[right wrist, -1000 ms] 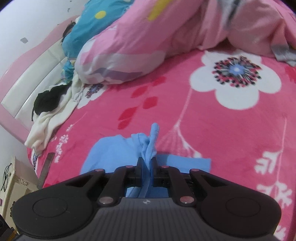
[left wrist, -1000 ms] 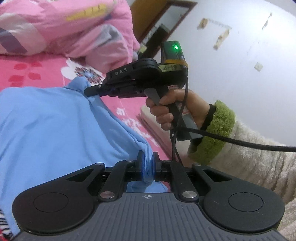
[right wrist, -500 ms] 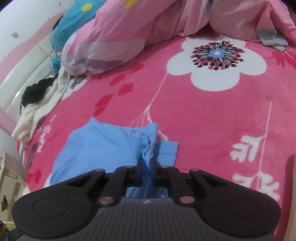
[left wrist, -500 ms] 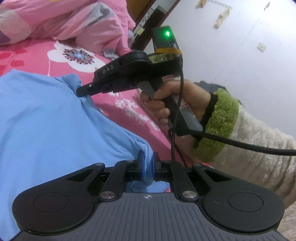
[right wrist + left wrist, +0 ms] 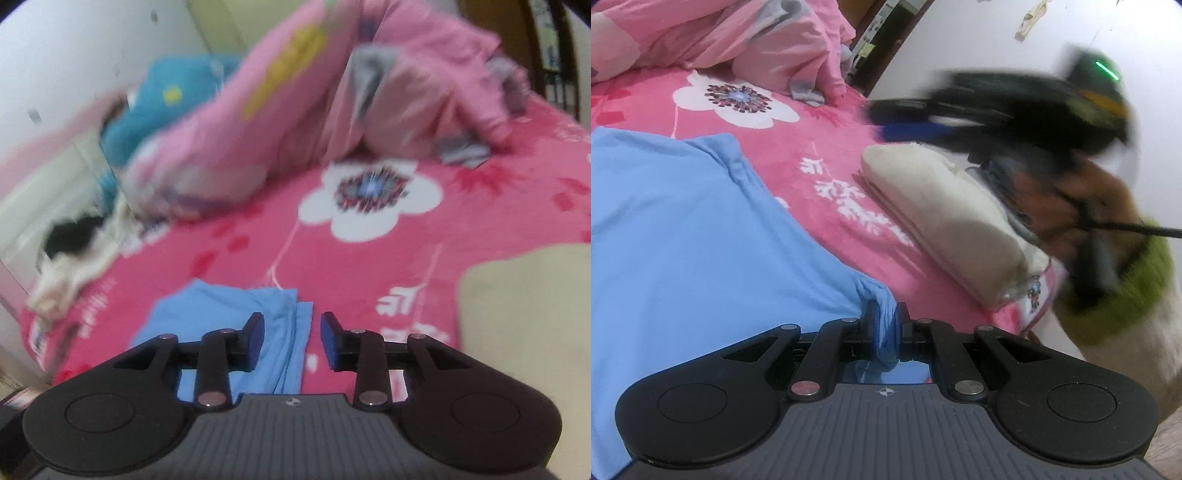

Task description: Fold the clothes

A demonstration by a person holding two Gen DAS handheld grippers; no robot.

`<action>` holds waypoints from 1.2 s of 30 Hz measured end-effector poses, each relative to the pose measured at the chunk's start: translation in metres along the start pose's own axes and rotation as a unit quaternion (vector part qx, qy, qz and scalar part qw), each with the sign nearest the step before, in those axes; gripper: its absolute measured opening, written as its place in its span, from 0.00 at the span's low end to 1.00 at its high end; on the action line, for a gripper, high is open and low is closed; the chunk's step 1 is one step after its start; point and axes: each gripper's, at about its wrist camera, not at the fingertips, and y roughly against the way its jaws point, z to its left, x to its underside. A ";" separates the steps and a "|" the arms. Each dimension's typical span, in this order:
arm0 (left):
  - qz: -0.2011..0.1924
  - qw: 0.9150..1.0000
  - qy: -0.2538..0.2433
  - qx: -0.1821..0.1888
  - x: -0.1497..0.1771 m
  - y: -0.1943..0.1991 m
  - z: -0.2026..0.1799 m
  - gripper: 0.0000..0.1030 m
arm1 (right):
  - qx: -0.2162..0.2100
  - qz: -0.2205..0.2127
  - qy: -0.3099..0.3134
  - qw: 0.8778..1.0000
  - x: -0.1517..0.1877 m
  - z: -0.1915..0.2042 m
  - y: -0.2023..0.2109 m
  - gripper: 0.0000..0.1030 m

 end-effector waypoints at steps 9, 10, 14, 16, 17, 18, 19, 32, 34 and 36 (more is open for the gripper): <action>0.041 0.998 0.038 -0.005 0.000 -0.023 0.001 0.21 | 0.043 -0.039 -0.157 0.986 0.103 -0.051 0.082 0.37; 0.041 0.998 0.051 0.003 0.000 -0.022 0.001 0.29 | 0.031 -0.042 -0.177 0.983 0.112 -0.053 0.082 0.37; 0.020 0.997 0.058 0.039 -0.001 -0.001 -0.009 0.46 | 0.021 -0.042 -0.213 0.976 0.134 -0.051 0.076 0.40; 0.005 0.998 0.041 0.047 0.001 0.019 -0.017 0.54 | -0.001 -0.040 -0.218 0.975 0.137 -0.044 0.069 0.40; 0.000 0.999 0.026 0.040 0.004 0.030 -0.019 0.57 | -0.017 -0.037 -0.222 0.974 0.138 -0.041 0.065 0.40; -0.004 1.000 0.010 0.028 0.007 0.042 -0.022 0.57 | -0.031 -0.035 -0.226 0.973 0.138 -0.038 0.061 0.40; -0.007 1.000 -0.007 0.017 0.010 0.054 -0.024 0.57 | -0.045 -0.030 -0.231 0.972 0.138 -0.036 0.056 0.40; -0.017 0.974 -0.064 -0.215 0.074 0.143 0.002 0.57 | -0.068 0.017 -0.253 0.965 0.142 -0.005 0.026 0.38; -0.017 0.974 -0.062 -0.218 0.078 0.142 0.003 0.57 | -0.058 0.019 -0.246 0.967 0.142 -0.001 0.027 0.38; -0.014 0.971 -0.078 -0.226 0.081 0.138 -0.001 0.57 | -0.049 0.015 -0.244 0.968 0.140 0.003 0.030 0.38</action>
